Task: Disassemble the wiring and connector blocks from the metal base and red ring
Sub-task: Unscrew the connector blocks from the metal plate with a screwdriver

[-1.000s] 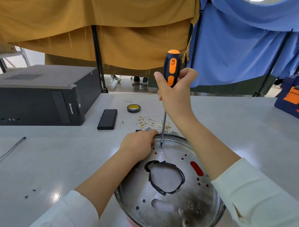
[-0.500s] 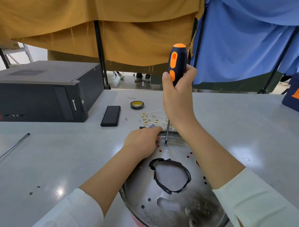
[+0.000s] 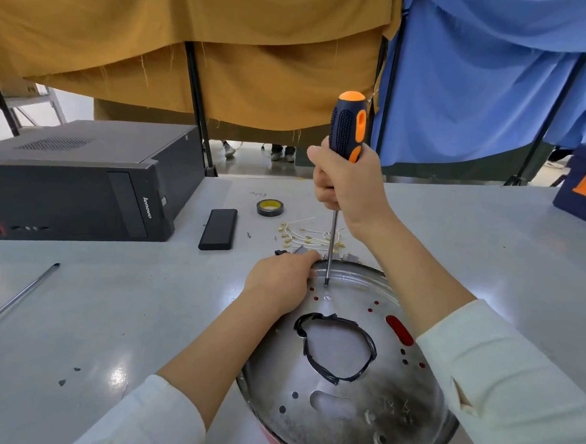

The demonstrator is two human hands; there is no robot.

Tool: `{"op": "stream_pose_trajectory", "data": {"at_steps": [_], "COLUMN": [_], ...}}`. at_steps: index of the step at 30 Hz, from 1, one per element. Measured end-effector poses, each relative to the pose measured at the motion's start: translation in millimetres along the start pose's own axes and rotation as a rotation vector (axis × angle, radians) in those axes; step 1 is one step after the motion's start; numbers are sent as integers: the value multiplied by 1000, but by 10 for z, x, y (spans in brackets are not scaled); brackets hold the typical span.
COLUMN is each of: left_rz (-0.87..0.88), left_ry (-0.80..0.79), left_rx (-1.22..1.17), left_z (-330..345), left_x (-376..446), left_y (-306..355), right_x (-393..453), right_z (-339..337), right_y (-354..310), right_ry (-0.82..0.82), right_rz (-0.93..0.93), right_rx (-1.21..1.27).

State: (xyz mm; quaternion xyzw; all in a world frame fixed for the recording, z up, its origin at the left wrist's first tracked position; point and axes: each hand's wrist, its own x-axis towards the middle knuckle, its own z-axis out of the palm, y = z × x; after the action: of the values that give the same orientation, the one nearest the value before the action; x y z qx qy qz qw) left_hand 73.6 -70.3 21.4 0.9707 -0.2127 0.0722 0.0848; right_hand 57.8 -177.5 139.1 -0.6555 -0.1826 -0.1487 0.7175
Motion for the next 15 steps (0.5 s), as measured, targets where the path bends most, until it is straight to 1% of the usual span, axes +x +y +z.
{"op": "stream_pose_trajectory", "data": {"at_steps": [2, 4, 6, 8, 10, 12, 14, 15], "left_rz": [-1, 4, 10, 10, 9, 10, 7, 3], "left_ry": [-1, 2, 3, 6, 9, 11, 13, 14], "left_rx": [-1, 0, 0, 3, 8, 11, 17, 18], "left_z": [-3, 4, 9, 18, 26, 34, 37, 35], "left_x": [-1, -10, -9, 3, 5, 6, 12, 14], "left_y": [-2, -3, -12, -18, -16, -19, -25, -28], "right_x": [-42, -79, -80, -55, -31, -26, -1, 17], "right_z": [-47, -77, -101, -117, -90, -38, -22, -31], "right_y": [-11, -30, -48, -76, -87, -65, -36, -24], "right_ry": [-14, 11, 99, 167, 164, 205, 246, 220], "right_rz": [-27, -64, -99, -100, -65, -59, -49, -30], "right_rx": [-56, -196, -350, -391, -336, -263, -108, -26]}}
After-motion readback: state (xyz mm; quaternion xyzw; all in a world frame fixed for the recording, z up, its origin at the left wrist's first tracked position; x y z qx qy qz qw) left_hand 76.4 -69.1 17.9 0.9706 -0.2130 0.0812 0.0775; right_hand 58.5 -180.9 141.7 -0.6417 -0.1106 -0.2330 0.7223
